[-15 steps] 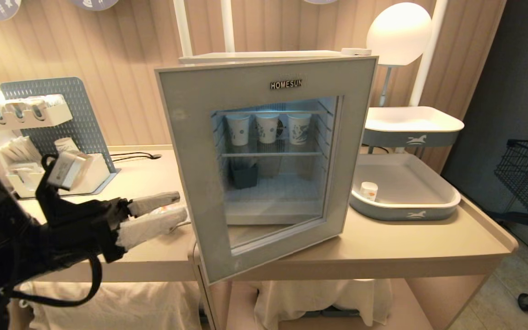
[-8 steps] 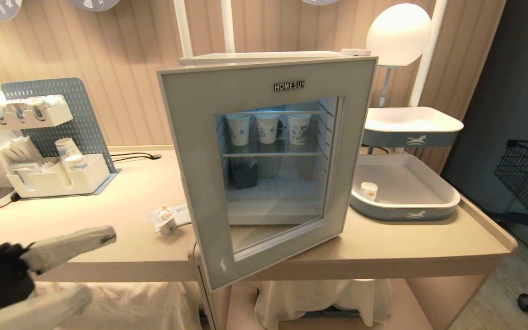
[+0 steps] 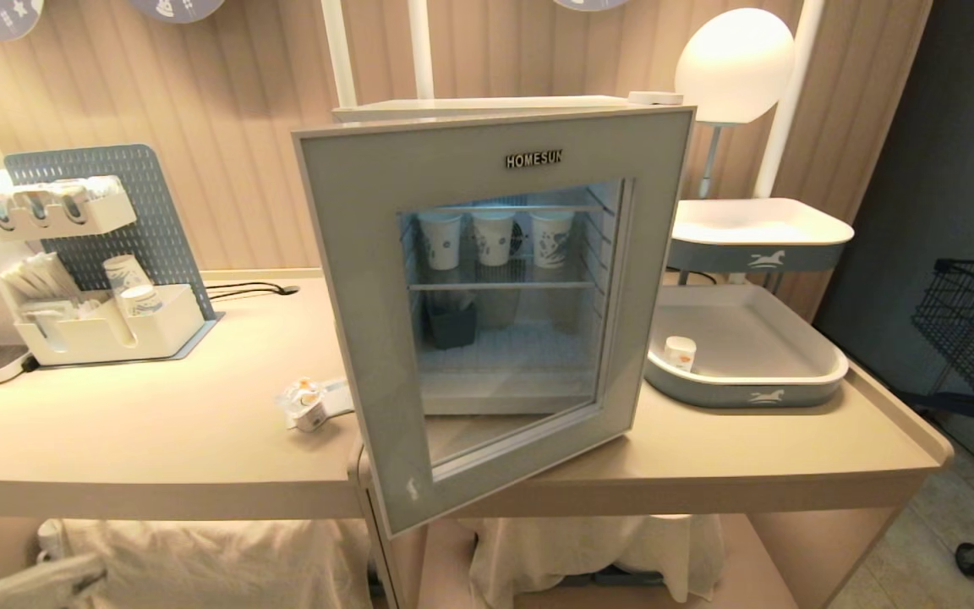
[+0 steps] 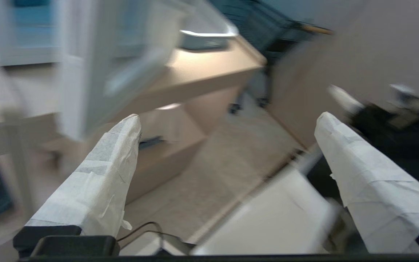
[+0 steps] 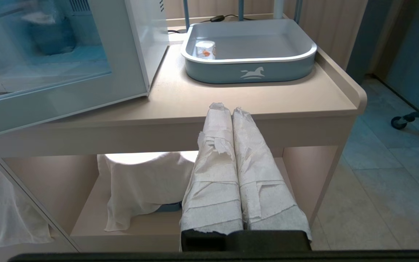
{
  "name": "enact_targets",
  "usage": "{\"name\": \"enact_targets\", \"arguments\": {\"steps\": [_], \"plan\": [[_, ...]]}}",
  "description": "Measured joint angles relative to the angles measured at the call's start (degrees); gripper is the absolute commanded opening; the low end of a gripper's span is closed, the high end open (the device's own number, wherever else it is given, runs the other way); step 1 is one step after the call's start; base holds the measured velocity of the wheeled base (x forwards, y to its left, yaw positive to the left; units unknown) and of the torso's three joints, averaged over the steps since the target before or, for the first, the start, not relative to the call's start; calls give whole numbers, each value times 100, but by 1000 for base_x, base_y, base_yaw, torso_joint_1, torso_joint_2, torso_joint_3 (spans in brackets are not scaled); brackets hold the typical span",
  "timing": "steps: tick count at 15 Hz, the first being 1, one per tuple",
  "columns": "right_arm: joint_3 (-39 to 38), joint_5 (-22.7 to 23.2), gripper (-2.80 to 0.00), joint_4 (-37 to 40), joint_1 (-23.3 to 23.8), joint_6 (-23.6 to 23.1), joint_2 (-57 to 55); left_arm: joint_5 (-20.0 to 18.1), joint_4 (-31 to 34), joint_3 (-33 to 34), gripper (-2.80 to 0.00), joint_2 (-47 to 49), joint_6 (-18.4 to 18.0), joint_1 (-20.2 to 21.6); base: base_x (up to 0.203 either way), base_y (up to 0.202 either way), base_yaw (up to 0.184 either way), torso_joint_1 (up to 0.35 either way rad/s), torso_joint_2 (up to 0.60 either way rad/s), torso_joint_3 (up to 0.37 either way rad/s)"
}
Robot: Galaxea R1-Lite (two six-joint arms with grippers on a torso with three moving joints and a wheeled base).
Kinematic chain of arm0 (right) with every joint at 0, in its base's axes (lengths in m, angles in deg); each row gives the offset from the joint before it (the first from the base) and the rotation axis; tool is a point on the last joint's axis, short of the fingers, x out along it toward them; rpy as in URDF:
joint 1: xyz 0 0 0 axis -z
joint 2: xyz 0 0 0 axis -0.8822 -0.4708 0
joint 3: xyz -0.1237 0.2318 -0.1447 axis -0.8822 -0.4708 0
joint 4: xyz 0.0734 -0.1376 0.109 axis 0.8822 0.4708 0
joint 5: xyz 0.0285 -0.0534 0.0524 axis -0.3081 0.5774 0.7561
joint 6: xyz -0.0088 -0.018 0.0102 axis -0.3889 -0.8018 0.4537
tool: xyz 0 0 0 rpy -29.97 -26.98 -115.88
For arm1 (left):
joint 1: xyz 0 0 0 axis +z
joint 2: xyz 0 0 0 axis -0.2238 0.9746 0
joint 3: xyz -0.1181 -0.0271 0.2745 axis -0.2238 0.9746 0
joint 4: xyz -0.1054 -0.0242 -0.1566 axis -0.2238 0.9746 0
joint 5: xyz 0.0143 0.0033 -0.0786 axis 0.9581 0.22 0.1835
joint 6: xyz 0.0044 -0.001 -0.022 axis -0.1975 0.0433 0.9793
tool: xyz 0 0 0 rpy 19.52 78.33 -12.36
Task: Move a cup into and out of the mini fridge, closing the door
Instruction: Open the freezer door
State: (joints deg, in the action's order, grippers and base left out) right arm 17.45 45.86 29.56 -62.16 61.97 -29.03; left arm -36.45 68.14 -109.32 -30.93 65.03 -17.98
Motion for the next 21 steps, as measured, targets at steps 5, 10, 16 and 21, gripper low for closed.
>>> {"name": "enact_targets", "arguments": {"steps": [5, 10, 16, 21], "plan": [[0, 2, -280, 0, 0, 0, 0, 706, -1442, -166, -280, 2183, -249, 455, 0, 0, 0, 0, 0, 0], [0, 0, -280, 0, 0, 0, 0, 734, -2799, -784, -280, 4342, -321, 918, 0, 0, 0, 0, 0, 0], [0, -1, -280, -2, 0, 0, 0, 560, -4420, -1313, -280, 5973, -453, 429, 0, 0, 0, 0, 0, 0], [0, 0, -280, 0, 0, -2, 0, 965, -4652, -1645, -280, 6772, -613, -406, 0, 0, 0, 0, 0, 0]]}}
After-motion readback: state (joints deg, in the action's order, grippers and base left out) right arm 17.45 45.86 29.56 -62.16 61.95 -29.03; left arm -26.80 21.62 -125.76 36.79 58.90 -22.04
